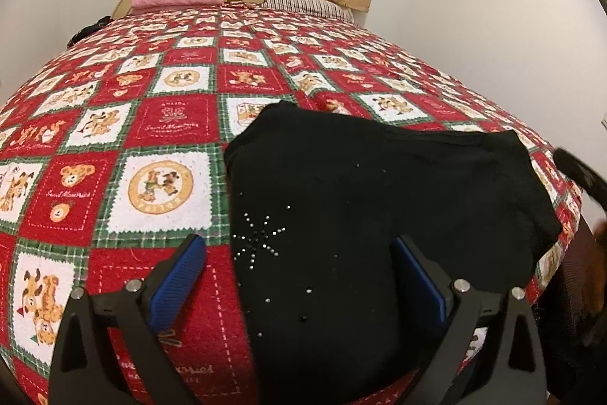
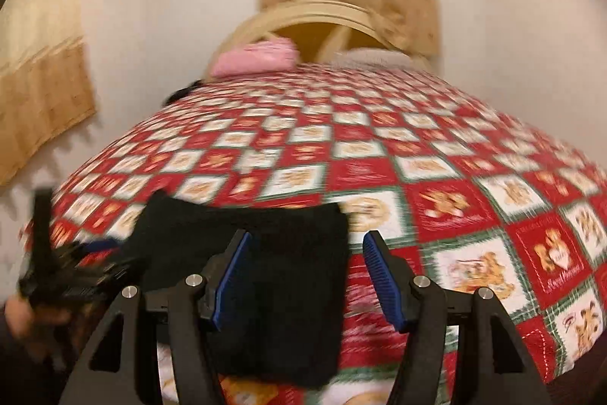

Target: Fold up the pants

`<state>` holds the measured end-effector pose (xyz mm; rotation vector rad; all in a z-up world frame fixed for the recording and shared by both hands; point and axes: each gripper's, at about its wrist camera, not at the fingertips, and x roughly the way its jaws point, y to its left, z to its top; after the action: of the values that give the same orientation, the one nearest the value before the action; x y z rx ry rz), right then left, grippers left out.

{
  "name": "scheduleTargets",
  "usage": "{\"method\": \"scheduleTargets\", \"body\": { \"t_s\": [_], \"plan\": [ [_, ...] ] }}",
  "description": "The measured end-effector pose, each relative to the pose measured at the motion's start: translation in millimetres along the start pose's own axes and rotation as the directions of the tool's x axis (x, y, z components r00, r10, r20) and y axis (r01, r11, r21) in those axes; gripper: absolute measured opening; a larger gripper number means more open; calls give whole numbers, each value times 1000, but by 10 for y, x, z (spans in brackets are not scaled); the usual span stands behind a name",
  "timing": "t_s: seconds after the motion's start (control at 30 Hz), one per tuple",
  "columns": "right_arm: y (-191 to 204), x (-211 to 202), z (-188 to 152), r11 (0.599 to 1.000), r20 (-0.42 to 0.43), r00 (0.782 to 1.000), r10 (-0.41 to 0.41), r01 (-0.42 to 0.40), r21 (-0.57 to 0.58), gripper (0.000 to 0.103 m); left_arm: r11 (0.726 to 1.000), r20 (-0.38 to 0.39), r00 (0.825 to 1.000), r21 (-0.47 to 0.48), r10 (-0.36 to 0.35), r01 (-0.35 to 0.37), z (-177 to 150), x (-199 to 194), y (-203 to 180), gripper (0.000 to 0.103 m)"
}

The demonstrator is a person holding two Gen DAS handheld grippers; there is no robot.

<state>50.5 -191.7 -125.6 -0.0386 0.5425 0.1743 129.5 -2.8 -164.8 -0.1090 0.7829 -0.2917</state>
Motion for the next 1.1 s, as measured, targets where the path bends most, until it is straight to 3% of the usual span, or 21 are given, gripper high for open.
{"method": "scheduleTargets", "body": {
  "t_s": [0.1,0.23,0.47,0.57,0.7,0.87,1.1],
  "plan": [
    [203,78,-149,996,-67,997,44,-49,-77,62,1000,-4,1000,-4,4,-4,1,-4,4,100],
    [178,251,-336,995,-160,987,26,-41,-91,62,1000,-1,1000,5,12,-12,13,-23,-8,100],
    [166,224,-292,992,-179,983,46,-67,-111,62,999,31,999,17,34,-35,48,-110,-70,100],
    [51,117,-152,994,-119,990,82,-90,-58,62,999,77,997,27,25,-27,100,-245,-128,100],
    [-274,129,105,997,-59,997,55,-51,66,62,998,97,995,48,22,-27,126,-267,-185,103],
    [-608,295,154,975,-83,994,71,-52,217,62,998,67,996,25,59,-61,94,-158,-21,103],
    [-673,454,-35,955,-129,984,122,-81,284,62,998,22,998,9,63,-64,102,10,128,103]
  ]
}}
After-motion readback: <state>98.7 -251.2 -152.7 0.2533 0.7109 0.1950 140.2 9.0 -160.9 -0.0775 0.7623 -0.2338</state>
